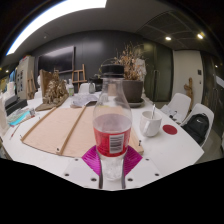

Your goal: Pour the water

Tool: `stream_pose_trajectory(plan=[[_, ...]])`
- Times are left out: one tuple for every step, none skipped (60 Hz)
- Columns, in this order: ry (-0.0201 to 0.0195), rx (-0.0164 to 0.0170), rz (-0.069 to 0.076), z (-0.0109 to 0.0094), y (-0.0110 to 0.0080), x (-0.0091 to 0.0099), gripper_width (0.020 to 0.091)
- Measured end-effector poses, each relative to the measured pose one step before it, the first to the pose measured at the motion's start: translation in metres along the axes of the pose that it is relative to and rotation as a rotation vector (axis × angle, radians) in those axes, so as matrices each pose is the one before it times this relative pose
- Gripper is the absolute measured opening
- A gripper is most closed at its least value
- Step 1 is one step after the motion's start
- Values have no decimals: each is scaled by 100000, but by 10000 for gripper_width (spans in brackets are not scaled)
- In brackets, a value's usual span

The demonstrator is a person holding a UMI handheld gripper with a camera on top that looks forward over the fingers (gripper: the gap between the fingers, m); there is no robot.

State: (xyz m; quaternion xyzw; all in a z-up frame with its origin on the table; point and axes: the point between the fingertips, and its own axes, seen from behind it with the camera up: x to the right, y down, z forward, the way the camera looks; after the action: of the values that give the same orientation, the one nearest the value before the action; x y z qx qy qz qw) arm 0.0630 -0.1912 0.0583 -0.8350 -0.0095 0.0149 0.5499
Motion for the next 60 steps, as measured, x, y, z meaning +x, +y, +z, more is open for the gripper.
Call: stream_pose_trajectory(plan=[[-113, -254, -192, -67, 19, -26, 240], [-6, -394, -242, -45, 25, -16, 239], [-68, -425, -244, -17, -24, -41, 239], [-93, -444, -417, -38, 40, 79, 239], [-179, -525, -305, 13, 101, -40, 239], [-68, -655, -388, -44, 23, -67, 230], [125, -432, -368, -79, -25, -8, 225], [415, -17, -206, -125, -183, 42, 225], [167, 139, -316, -128, -221, 2, 224], [-335, -19, -518, -118, -211, -105, 225], [-520, -137, -437, -118, -252, -6, 225], [-253, 56, -24, -197, -264, -16, 226], [-58, 483, 184, -188, -357, -40, 226], [-192, 422, 206, -138, -412, -104, 225], [-293, 239, 191, -132, -391, -152, 225], [-264, 93, 249, -104, -384, -135, 225], [-216, 108, 534, -85, -420, -130, 225], [-481, 260, 823, -108, -480, -181, 225], [-1063, 351, 875, -13, -659, -155, 225], [-1171, 586, 1062, -73, -586, -320, 225], [-1151, 574, 1142, -64, -604, -293, 225], [-1309, 559, 1513, 54, -638, -88, 224], [-1191, 526, 1535, -5, -671, -226, 224], [-1438, 586, 1634, 46, -670, -315, 224], [-1657, 646, 1724, 94, -669, -333, 225], [-1703, 670, 1937, 121, -658, -303, 224], [-1487, 665, 2207, 52, -694, -466, 224], [-1755, 631, 2754, 136, -669, -310, 224], [-1743, 456, 3099, 220, -746, -565, 223], [-2110, 653, 3188, 168, -697, -302, 224], [-2367, 820, 3268, 151, -703, 45, 224], [-1842, 724, 3229, 195, -718, -171, 223], [-1614, 643, 3425, 200, -687, -153, 224], [-1595, 665, 3692, 249, -662, -183, 223], [-1363, 514, 3882, 303, -575, -464, 223], [-1998, 602, 4121, 171, -651, 119, 223], [-1350, 397, 4265, 321, -492, -420, 223], [-1778, 508, 4532, 167, -670, 173, 223], [-1462, 451, 4591, 251, -509, -105, 223], [-1006, 372, 4470, 192, -474, -535, 222], [-1363, 339, 4404, 237, -470, 14, 222], [-1303, 339, 4466, 463, -382, 107, 223], [-1165, 57, 4678, 279, -400, 27, 222], [-1142, -19, 4680, 264, -358, 49, 222], [-1070, -40, 4685, 274, -369, 71, 222], [-1044, -5, 4588, 271, -375, 116, 221], [-1040, -43, 4671, 252, -346, 105, 222], [-946, -251, 4756, 268, -264, 133, 222], [-674, -321, 4724, 267, -266, 224, 223], [-488, -346, 4609, 219, -249, 249, 222], [-23, -304, 4445, -75, -92, -58, 221], [-283, -297, 4344, 494, -263, 446, 221], [-442, -392, 4511, 259, -207, 284, 221], [-429, -373, 4524, 228, -202, 245, 221], [-416, -258, 4468, 185, -215, 240, 220], [-435, -281, 4348, 216, -214, 266, 222], [-453, -439, 4301, 178, -160, 210, 222], [-511, -514, 4262, 173, -102, 180, 222], [-282, -543, 4260, -421, 16, -166, 222], [-636, -359, 4102, 266, -171, 186, 222]])
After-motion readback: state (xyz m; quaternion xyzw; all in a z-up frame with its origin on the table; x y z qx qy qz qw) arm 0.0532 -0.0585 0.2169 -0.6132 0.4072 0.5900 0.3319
